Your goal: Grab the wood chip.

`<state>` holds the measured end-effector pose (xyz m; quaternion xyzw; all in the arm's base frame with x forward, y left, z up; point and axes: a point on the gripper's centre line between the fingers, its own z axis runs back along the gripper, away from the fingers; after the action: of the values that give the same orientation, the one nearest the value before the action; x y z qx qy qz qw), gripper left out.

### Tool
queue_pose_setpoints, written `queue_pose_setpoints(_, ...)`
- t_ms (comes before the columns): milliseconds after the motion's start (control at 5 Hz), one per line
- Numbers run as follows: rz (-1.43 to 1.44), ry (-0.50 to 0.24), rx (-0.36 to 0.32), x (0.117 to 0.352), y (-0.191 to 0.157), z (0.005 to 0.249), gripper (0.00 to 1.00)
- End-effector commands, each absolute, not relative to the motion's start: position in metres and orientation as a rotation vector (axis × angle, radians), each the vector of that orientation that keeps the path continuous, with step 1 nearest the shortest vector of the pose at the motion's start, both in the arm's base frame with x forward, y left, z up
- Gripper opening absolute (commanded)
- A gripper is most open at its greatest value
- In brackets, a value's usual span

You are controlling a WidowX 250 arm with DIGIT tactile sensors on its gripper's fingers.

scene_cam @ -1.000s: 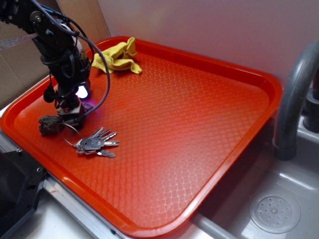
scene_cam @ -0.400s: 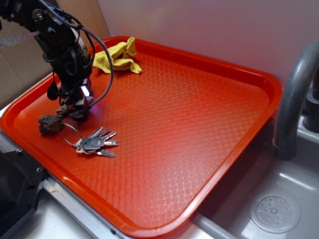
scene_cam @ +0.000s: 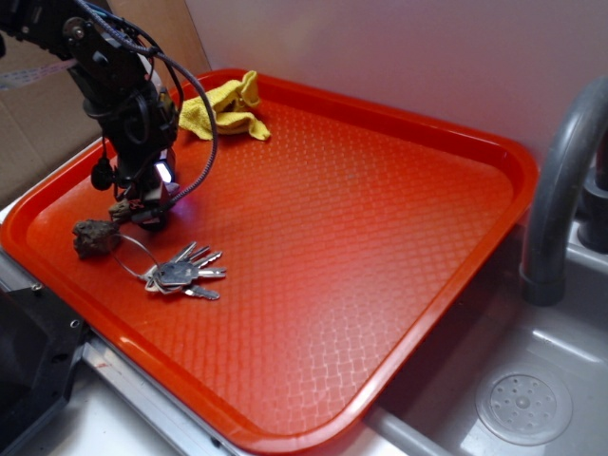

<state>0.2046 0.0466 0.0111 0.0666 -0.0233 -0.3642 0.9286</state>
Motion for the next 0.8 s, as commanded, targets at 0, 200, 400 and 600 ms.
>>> queue_pose_setpoints(0,-0.67,-0.036,0.095,0.211,0.03,0.03,0.0)
queue_pose_setpoints(200,-0.655,-0.072,0.041,0.226,0.0,0.077,0.0)
queue_pose_setpoints(400,-0.737,-0.166,0.058,0.231,-0.037,0.108,0.0)
queue_pose_setpoints(600,-0.735,-0.206,0.08,0.232,-0.058,0.13,0.0)
